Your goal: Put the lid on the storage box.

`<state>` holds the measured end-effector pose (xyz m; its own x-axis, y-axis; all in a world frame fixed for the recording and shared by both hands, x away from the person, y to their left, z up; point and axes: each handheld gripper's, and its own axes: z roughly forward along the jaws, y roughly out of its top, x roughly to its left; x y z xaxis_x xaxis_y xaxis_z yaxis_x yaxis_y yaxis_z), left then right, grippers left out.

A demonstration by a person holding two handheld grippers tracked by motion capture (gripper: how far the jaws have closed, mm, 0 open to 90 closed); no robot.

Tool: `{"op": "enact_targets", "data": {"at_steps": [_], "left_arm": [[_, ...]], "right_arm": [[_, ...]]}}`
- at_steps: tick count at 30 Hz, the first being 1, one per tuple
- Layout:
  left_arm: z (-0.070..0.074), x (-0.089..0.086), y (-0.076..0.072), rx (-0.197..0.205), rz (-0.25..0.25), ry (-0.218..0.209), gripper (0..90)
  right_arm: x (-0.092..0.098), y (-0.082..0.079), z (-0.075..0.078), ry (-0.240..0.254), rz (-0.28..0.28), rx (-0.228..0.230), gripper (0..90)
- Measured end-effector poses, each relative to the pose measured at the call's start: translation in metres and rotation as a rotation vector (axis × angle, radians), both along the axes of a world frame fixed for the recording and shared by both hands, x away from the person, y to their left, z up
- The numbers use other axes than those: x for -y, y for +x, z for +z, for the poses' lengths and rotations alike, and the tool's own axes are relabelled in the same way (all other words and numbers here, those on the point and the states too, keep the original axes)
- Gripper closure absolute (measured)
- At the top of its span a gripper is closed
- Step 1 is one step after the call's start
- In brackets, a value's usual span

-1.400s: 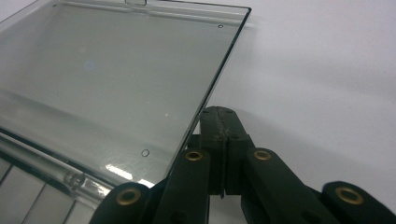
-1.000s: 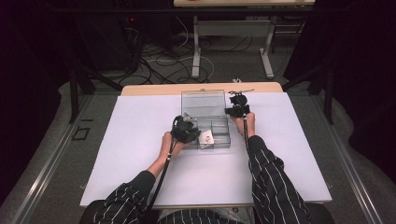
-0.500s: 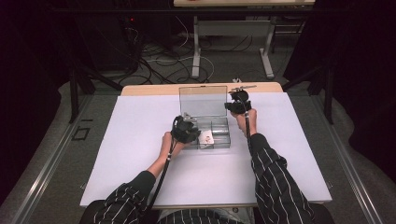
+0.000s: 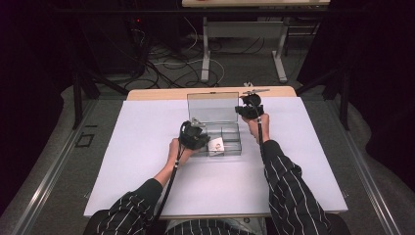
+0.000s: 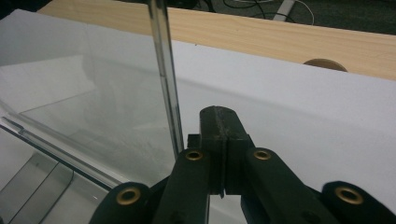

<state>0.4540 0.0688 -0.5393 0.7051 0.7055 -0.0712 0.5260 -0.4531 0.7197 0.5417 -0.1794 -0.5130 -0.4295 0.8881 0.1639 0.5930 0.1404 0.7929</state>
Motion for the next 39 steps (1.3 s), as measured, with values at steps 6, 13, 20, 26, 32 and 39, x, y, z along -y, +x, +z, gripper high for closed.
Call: {"op": "enact_targets", "data": {"at_steps": [6,13,20,26,32,39], "left_arm": [[0.011,-0.005,0.001,0.029,0.022,-0.014,66.3],[0.038,-0.023,0.007,0.116,0.071,-0.089,25.5],[0.059,-0.038,0.025,0.134,0.124,-0.081,2.2],[0.073,-0.040,0.037,0.163,0.149,-0.060,0.0],[0.084,-0.041,0.045,0.197,0.160,-0.046,10.0],[0.092,-0.040,0.053,0.254,0.182,0.001,36.2]], "right_arm": [[0.000,0.000,0.000,-0.001,0.004,0.003,90.0],[0.000,-0.001,0.000,-0.006,0.009,0.005,90.0],[0.001,-0.001,0.001,-0.012,0.018,0.009,90.0],[0.001,-0.002,0.001,-0.015,0.023,0.020,90.0],[0.002,-0.002,0.001,-0.016,0.030,0.031,90.0],[0.002,-0.003,0.002,-0.013,0.034,0.025,90.0]]}}
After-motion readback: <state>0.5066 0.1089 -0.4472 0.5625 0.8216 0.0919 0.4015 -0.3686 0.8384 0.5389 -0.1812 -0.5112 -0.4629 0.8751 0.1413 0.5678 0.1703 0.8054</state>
